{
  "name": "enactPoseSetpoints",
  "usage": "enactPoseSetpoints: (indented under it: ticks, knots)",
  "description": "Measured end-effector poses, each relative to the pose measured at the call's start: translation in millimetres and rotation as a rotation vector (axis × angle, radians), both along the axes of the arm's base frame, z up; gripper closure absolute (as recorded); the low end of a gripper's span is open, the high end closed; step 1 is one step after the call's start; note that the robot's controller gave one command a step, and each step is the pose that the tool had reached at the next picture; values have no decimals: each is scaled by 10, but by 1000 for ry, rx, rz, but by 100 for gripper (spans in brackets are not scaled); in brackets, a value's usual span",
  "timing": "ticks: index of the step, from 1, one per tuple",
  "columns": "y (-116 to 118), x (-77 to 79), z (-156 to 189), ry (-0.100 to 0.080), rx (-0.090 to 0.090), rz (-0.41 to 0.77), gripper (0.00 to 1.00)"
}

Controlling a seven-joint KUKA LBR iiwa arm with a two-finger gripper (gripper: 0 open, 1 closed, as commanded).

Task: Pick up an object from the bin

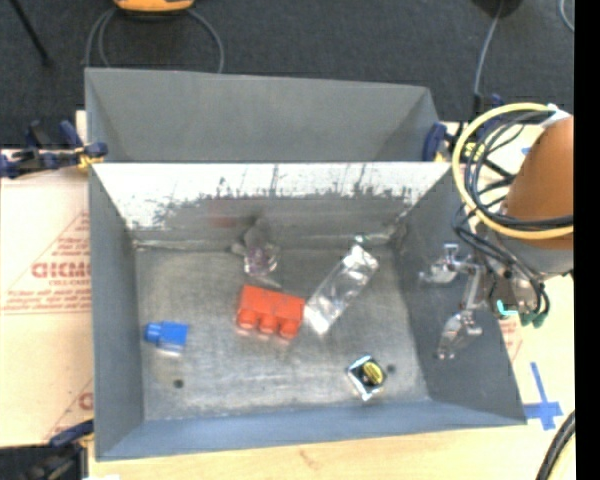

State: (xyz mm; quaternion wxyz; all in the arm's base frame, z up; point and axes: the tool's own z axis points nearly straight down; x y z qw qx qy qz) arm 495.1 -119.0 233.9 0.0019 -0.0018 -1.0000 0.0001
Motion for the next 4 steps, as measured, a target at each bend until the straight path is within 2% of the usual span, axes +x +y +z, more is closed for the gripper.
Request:
enactPoseSetpoints:
  ticks: [1, 2, 3, 4]
  knots:
    - [705, 372, -1181, -15, -3, 60, 0]
    - [1185, 673, -905, -13, 2, 93, 0]
    - [1333, 571, -816, -6, 0, -52, 0]
    - [1475, 730, -1229, -10, 2, -7, 0]
